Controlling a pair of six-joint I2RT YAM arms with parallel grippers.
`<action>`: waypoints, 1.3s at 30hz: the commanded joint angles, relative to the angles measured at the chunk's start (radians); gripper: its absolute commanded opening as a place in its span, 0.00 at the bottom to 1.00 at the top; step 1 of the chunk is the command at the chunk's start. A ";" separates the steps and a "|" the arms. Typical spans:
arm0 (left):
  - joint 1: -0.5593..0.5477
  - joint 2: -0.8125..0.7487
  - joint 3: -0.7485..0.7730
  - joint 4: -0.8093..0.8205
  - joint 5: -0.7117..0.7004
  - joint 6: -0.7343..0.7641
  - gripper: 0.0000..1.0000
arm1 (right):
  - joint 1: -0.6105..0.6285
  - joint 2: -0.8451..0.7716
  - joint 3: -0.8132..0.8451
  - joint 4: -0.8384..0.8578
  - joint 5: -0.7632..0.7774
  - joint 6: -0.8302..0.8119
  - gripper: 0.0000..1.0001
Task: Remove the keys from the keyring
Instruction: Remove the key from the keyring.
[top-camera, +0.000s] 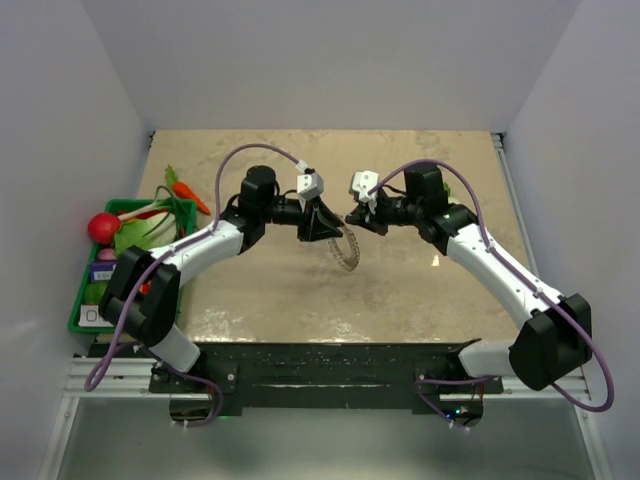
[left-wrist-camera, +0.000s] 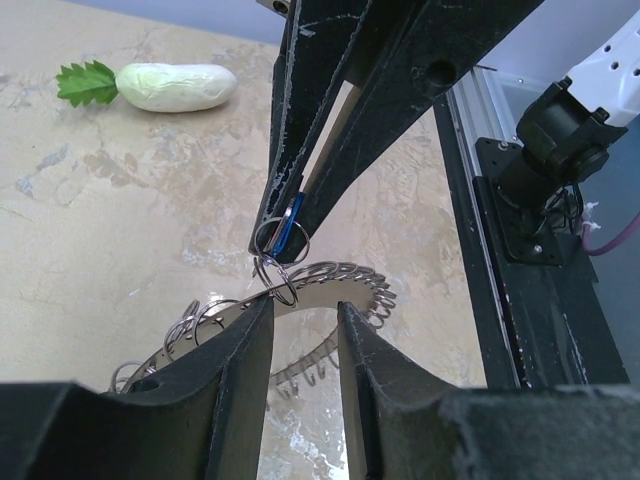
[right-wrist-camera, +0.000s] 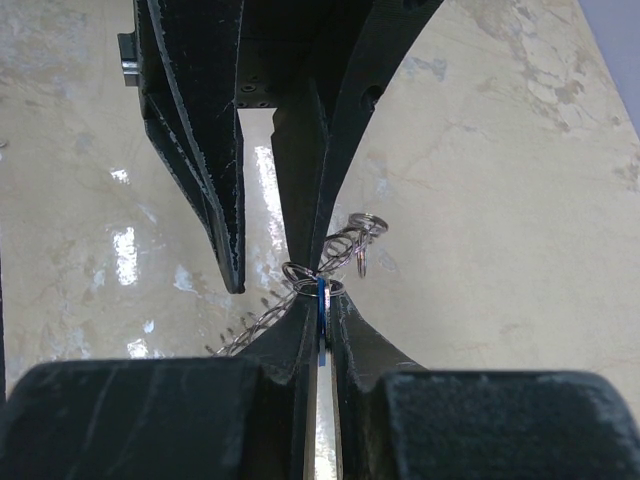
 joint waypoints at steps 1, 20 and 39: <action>-0.006 -0.011 0.043 0.029 -0.002 0.002 0.37 | 0.005 -0.010 0.023 0.021 -0.028 -0.017 0.00; -0.005 -0.004 0.047 0.040 -0.022 -0.024 0.23 | 0.005 0.001 0.027 0.004 -0.046 -0.024 0.00; -0.006 0.000 0.044 0.072 0.019 -0.058 0.20 | 0.010 0.007 0.026 0.009 -0.035 -0.024 0.00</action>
